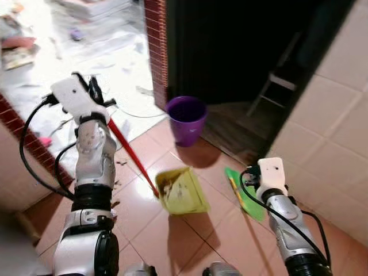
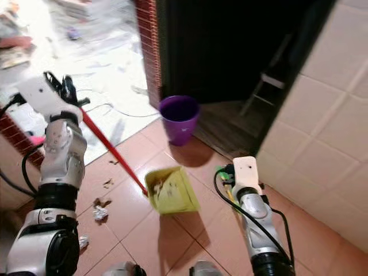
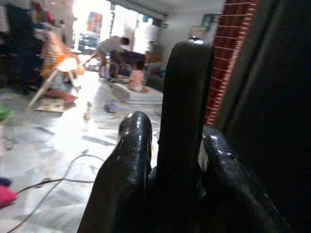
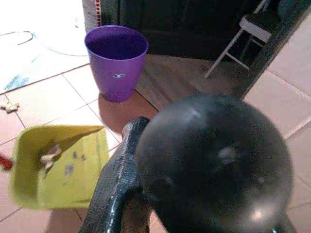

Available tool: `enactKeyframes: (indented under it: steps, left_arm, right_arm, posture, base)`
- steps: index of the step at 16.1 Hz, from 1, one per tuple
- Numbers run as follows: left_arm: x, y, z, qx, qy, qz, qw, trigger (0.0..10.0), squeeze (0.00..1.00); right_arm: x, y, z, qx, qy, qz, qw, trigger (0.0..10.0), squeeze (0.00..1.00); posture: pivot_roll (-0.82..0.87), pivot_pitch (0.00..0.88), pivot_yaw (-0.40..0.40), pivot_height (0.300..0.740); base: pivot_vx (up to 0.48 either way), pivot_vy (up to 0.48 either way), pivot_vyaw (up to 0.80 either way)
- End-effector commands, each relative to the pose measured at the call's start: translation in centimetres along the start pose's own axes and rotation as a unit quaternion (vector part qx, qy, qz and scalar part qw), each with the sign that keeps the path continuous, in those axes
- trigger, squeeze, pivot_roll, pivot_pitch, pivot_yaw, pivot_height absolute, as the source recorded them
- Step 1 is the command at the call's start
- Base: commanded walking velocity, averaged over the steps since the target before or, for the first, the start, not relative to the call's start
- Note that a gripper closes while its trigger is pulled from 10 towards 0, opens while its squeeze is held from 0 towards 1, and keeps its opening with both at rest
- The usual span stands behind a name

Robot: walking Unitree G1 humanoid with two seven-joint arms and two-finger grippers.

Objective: Sweep floor

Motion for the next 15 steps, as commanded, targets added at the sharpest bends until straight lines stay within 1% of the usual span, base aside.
enactKeyframes:
  steps: [1,2,4,6,7,9,10,13,14,15]
  left_arm:
    - [-0.9,3.9,0.3,0.013,0.012,-0.066,0.998,10.0,0.0]
    - [-1.3,4.9,0.5,0.014,0.02,-0.078,0.997,10.0,0.0]
    - [-1.6,5.8,0.8,0.014,0.027,-0.091,0.995,10.0,0.0]
    - [-2.4,8.9,1.7,0.016,0.049,-0.133,0.99,10.0,0.0]
    - [-2.7,10.1,1.9,0.021,0.054,-0.147,0.987,10.0,0.0]
    - [-3.0,11.3,1.9,0.025,0.056,-0.162,0.985,10.0,0.0]
    - [-3.1,11.5,1.9,0.026,0.055,-0.165,0.984,10.0,0.0]
    - [-3.1,12.0,1.8,0.032,0.056,-0.171,0.983,10.0,0.0]
    - [-3.2,12.4,1.6,0.043,0.055,-0.175,0.982,10.0,0.0]
    - [-3.2,12.5,1.6,0.045,0.055,-0.176,0.982,10.0,0.0]
  right_arm:
    - [0.3,-2.0,0.3,-0.025,0.007,0.043,0.999,10.0,0.0]
    - [0.4,-2.2,0.6,-0.024,0.016,0.048,0.998,10.0,0.0]
    - [0.4,-2.3,0.7,-0.025,0.022,0.053,0.998,10.0,0.0]
    - [0.4,-2.7,1.2,-0.025,0.037,0.062,0.997,10.0,0.0]
    - [0.4,-2.7,1.5,-0.023,0.042,0.063,0.997,10.0,0.0]
    - [0.4,-2.6,1.8,-0.017,0.05,0.061,0.997,10.0,0.0]
    - [0.4,-2.6,1.9,-0.015,0.052,0.061,0.997,10.0,0.0]
    - [0.3,-2.6,1.9,-0.012,0.053,0.061,0.997,10.0,0.0]
    - [0.3,-2.6,1.8,-0.013,0.054,0.062,0.997,10.0,0.0]
    - [0.3,-2.6,1.8,-0.013,0.054,0.062,0.997,10.0,0.0]
  posture:
    - [-0.1,0.0,0.071,0.74]
    - [-0.1,0.0,0.072,0.74]
    - [-0.1,0.0,0.071,0.74]
    - [-0.1,0.0,0.07,0.74]
    - [-0.1,0.0,0.071,0.74]
    - [-0.1,0.0,0.071,0.74]
    - [-0.1,0.0,0.071,0.74]
    - [-0.1,0.0,0.072,0.74]
    - [-0.11,0.0,0.072,0.74]
    - [-0.11,0.0,0.072,0.74]
  base:
    - [0.33,0.0,-0.52]
    - [0.334,0.0,0.0]
    - [0.338,0.0,0.0]
    - [0.347,0.0,0.0]
    - [0.371,0.0,0.0]
    - [0.392,0.124,0.0]
    - [0.401,0.247,0.0]
    - [0.412,0.245,-0.8]
    - [0.42,0.0,-0.46]
    - [0.42,0.0,-0.46]
Point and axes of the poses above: a point about 5 cm out from each wrist's last joint towards the gripper, its own x axis pointing back from the gripper into the wrist, its own y axis along the axis of the wrist's last joint, z = x × y, the point moved 5 cm from there along -x, pointing out of the wrist towards the gripper, and after that the axes turned 13 degrees about -x, right-handed, at the moved point
